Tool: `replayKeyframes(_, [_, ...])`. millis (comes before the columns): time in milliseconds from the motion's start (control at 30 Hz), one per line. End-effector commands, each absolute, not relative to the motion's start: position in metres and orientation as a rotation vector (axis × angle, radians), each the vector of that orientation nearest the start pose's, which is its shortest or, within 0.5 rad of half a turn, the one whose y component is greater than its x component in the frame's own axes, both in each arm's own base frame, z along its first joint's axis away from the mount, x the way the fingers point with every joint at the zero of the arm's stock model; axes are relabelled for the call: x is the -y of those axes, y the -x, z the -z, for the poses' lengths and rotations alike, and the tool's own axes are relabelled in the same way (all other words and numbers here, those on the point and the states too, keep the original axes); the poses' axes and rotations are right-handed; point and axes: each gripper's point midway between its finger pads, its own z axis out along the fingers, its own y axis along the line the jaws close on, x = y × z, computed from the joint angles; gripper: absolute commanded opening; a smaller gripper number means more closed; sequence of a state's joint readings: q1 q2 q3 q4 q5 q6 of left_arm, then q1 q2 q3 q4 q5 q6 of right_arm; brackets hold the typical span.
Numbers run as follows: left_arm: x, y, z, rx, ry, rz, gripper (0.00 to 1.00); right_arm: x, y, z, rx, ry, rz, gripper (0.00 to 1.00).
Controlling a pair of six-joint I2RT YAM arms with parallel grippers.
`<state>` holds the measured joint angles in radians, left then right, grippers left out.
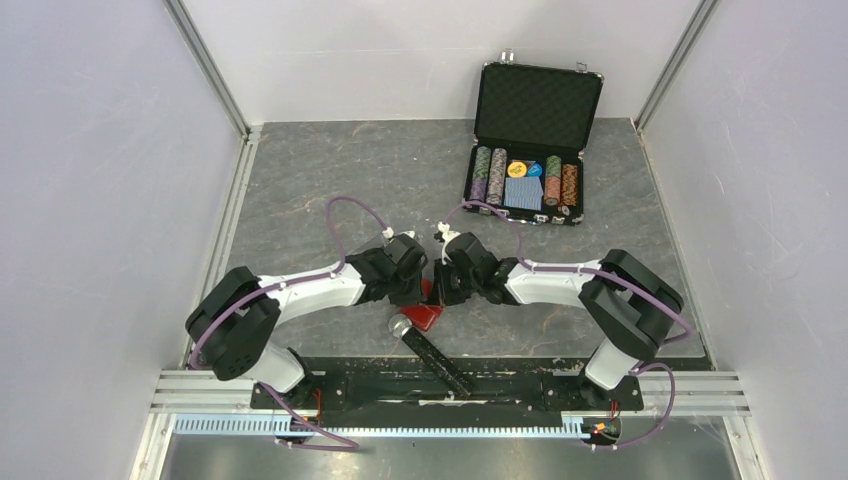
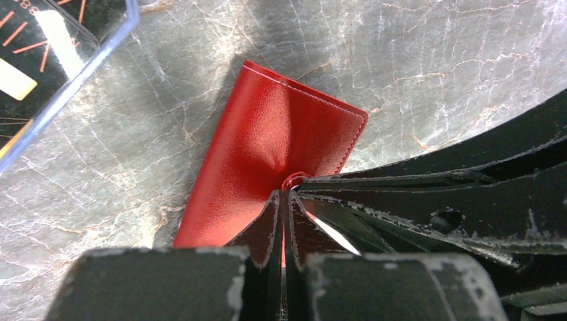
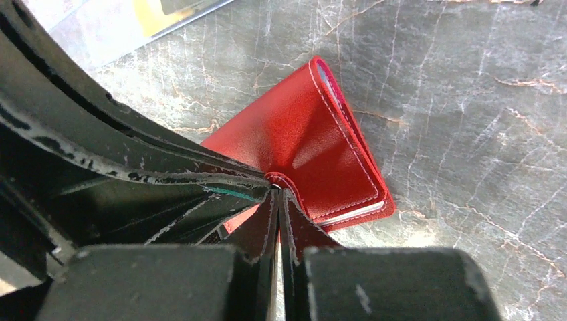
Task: Put the credit cards into the card holder
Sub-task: Close the card holder at the center of the board.
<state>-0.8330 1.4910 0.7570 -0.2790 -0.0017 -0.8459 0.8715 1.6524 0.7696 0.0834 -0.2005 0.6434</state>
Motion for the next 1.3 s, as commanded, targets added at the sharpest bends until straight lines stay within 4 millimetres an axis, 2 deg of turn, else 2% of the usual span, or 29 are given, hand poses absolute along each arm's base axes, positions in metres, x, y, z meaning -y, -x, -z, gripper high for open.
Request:
replayKeyframes(0, [0.257,-0.205,-0.012,-2.735,0.044,0.46,0.02,-0.322,-0.196,0.006,-2.682,0.397,-0.731,0.0])
replayKeyframes(200, [0.266,-0.205,-0.009,-2.751,0.043,0.495,0.02,-0.3,-0.184,0.031,-2.825,0.364,-0.569,0.0])
replayKeyframes(333, [0.27,-0.208,-0.015,-2.733,0.04,0.53,0.02,-0.296,-0.178,0.03,-2.815,0.37,-0.588,0.0])
replayKeyframes(433, [0.282,-0.211,-0.033,-2.688,0.025,0.628,0.04,-0.31,-0.188,0.005,-2.706,0.424,-0.686,0.0])
replayKeyframes(500, [0.291,-0.214,-0.052,-2.639,0.01,0.716,0.14,-0.318,-0.197,-0.019,-2.62,0.432,-0.728,0.0])
replayKeyframes(567, [0.297,-0.218,-0.078,-2.568,0.008,0.806,0.27,-0.322,-0.207,-0.046,-2.53,0.422,-0.757,0.0])
replayKeyframes(600, [0.299,-0.221,-0.089,-2.532,0.01,0.852,0.36,-0.323,-0.212,-0.06,-2.483,0.414,-0.767,0.0])
replayKeyframes(667, [0.3,-0.225,-0.114,-2.46,0.021,0.941,0.54,-0.321,-0.218,-0.083,-2.412,0.389,-0.778,0.0])
replayKeyframes(700, [0.3,-0.226,-0.127,-2.421,0.028,0.989,0.6,-0.318,-0.221,-0.092,-2.382,0.375,-0.778,0.02])
replayKeyframes(800, [0.294,-0.23,-0.158,-2.324,0.064,1.12,0.78,-0.307,-0.226,-0.116,-2.302,0.314,-0.784,0.19])
replayKeyframes(867, [0.287,-0.232,-0.174,-2.266,0.104,1.206,0.89,-0.297,-0.228,-0.127,-2.263,0.269,-0.797,0.34])
replayKeyframes(900, [0.284,-0.235,-0.182,-2.226,0.13,1.254,0.93,-0.291,-0.229,-0.13,-2.246,0.241,-0.804,0.44])
replayKeyframes(1000, [0.269,-0.241,-0.202,-2.125,0.186,1.361,1.0,-0.273,-0.233,-0.138,-2.2,0.156,-0.828,0.69])
replayKeyframes(1133, [0.246,-0.247,-0.216,-2.056,0.228,1.373,1.0,-0.245,-0.24,-0.144,-2.134,0.034,-0.864,0.96])
replayKeyframes(1267, [0.222,-0.259,-0.222,-2.019,0.277,1.348,1.0,-0.22,-0.247,-0.14,-2.121,-0.025,-0.886,0.98])
